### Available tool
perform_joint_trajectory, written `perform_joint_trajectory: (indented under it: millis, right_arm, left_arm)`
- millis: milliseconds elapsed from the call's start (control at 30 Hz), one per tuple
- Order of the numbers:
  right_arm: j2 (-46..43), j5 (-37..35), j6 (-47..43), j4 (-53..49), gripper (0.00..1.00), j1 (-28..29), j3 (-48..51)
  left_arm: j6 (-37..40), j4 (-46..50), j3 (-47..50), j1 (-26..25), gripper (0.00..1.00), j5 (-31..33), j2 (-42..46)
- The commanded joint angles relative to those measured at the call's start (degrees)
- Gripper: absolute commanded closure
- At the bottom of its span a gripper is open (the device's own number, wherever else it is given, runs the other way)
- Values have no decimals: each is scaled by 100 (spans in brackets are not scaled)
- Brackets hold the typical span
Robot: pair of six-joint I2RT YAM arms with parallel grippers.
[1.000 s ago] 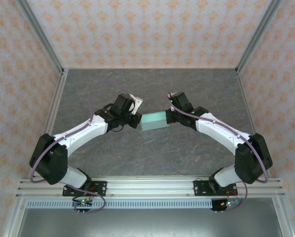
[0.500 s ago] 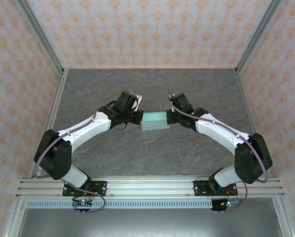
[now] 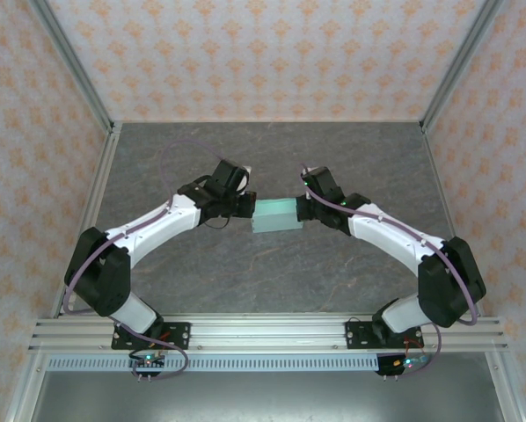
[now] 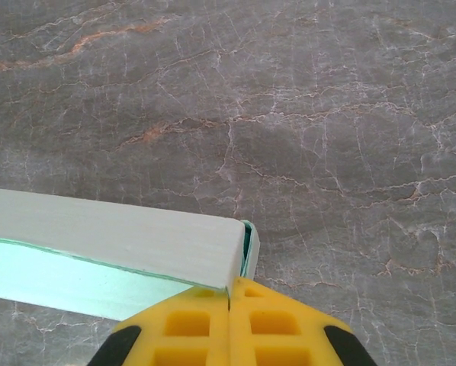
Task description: Fold the paper box
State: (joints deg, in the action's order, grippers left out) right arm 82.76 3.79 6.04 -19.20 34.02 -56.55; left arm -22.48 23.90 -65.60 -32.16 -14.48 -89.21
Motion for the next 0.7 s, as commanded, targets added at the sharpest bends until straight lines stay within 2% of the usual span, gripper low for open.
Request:
perform_joint_trajectory:
  millis: [0, 667]
  right_arm:
    - [-83, -1, 81, 23, 100, 131, 110]
    - [-132, -54, 53, 100, 100, 131, 233]
  left_arm:
    - [-349, 14, -203, -58, 100, -180, -60]
    - [-972, -231, -252, 187, 100, -790, -155]
